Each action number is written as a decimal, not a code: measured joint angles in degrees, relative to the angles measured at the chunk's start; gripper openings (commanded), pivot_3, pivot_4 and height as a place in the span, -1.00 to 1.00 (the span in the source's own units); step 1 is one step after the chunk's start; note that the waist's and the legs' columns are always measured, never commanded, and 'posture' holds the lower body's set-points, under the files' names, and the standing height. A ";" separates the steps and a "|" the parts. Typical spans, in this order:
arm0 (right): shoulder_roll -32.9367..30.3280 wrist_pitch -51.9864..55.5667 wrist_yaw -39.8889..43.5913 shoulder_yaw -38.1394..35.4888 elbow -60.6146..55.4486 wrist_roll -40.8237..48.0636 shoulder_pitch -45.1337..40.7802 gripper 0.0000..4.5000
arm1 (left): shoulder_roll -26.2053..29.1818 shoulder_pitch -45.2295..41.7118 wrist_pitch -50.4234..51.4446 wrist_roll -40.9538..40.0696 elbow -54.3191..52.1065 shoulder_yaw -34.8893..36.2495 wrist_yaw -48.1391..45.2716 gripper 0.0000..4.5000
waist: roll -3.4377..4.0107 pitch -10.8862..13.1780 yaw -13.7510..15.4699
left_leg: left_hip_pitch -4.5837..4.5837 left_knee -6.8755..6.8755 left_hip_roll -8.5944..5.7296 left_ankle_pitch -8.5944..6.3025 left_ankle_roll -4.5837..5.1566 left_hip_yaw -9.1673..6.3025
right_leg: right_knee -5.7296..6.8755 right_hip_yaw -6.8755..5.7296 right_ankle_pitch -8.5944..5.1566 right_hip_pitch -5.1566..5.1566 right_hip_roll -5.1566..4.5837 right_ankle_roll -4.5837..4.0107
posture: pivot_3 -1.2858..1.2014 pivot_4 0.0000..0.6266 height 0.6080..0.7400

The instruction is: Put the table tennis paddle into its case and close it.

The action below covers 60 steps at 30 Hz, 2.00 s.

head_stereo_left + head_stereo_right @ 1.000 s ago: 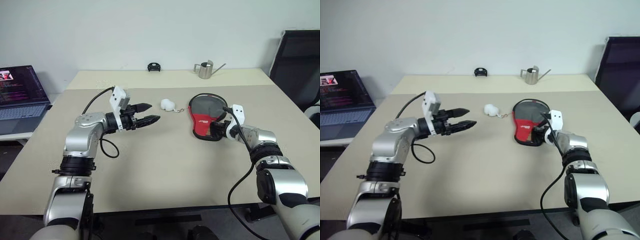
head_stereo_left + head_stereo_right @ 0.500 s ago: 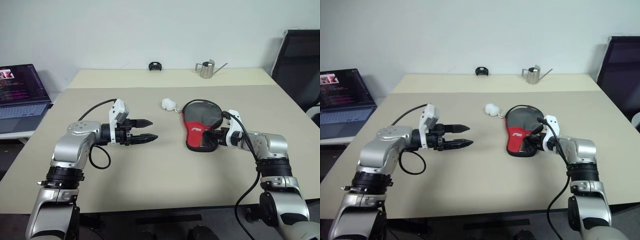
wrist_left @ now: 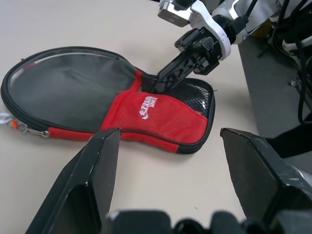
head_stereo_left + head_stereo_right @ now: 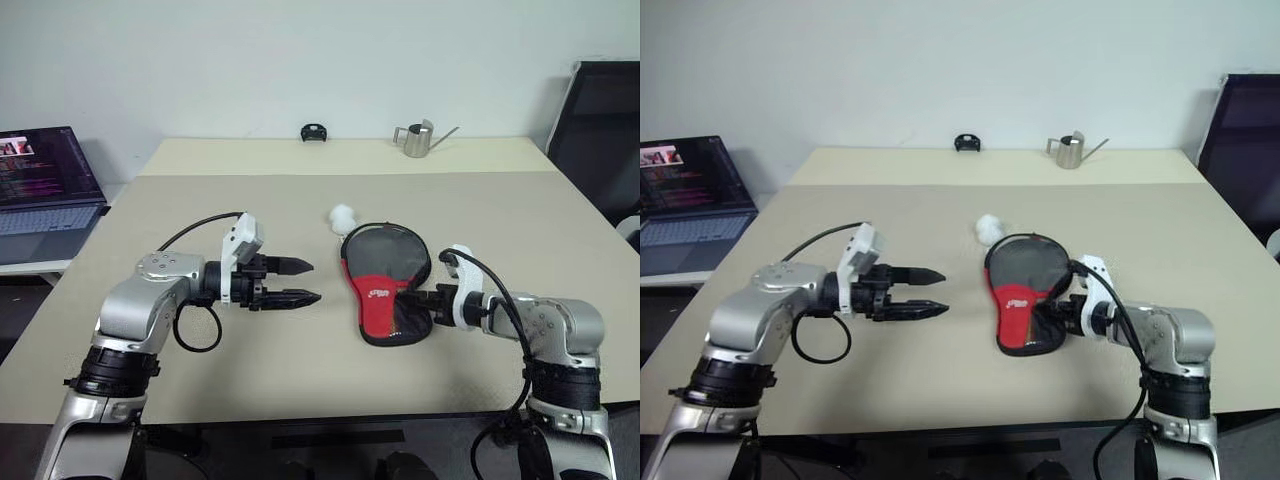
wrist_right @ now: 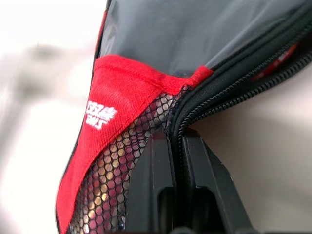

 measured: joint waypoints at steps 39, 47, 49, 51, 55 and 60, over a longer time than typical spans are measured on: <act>2.88 4.14 -28.98 -12.67 -20.07 33.86 21.51 -1.00 | 5.30 3.72 -4.81 -0.92 -3.52 -4.53 -6.94 0.58 | 0.00 0.00 0.98 | 0.05 -0.05 -0.01 -0.02 0.04 -0.11 | -0.29 -0.10 -0.02 0.23 0.02 0.00 | 0.03 -0.52 1.00; 1.85 3.98 -34.26 -13.11 -20.03 40.95 23.74 -1.00 | 5.36 3.72 -4.94 -0.89 -3.52 -4.69 -7.34 0.58 | 0.00 0.00 0.99 | 0.04 -0.07 -0.01 -0.03 0.05 -0.12 | -0.34 -0.11 -0.02 0.25 0.03 0.00 | 0.03 -0.52 1.00; 1.85 3.47 -35.83 -12.96 -20.02 42.55 24.31 -1.00 | 5.36 3.72 -5.01 -0.86 -3.51 -4.90 -7.37 0.58 | 0.00 0.00 0.98 | 0.04 -0.07 -0.01 -0.03 0.06 -0.12 | -0.35 -0.12 -0.02 0.25 0.03 0.00 | 0.03 -0.52 1.00; 1.82 2.54 -37.67 -12.45 -19.89 44.03 24.58 -1.00 | 5.35 3.70 -5.20 -0.82 -3.50 -5.15 -7.38 0.58 | 0.00 0.00 0.97 | 0.04 -0.07 -0.01 -0.03 0.06 -0.12 | -0.35 -0.11 -0.02 0.26 0.03 0.00 | 0.03 -0.52 1.00; -0.23 -0.05 -41.03 -10.12 -18.83 46.83 25.29 -0.88 | 5.33 3.65 -6.04 -0.56 -3.37 -5.72 -7.41 0.58 | 0.00 0.00 0.98 | 0.04 -0.07 -0.01 -0.03 0.06 -0.12 | -0.36 -0.12 -0.02 0.26 0.03 0.00 | 0.03 -0.52 1.00; -5.88 -2.81 -42.46 -7.17 -18.50 49.16 27.54 -0.22 | 5.34 3.65 -6.13 -0.49 -3.30 -5.76 -7.38 0.58 | -0.01 -0.01 0.99 | 0.05 -0.07 -0.01 -0.03 0.07 -0.11 | -0.41 -0.11 -0.02 0.31 0.03 0.01 | 0.03 -0.52 1.00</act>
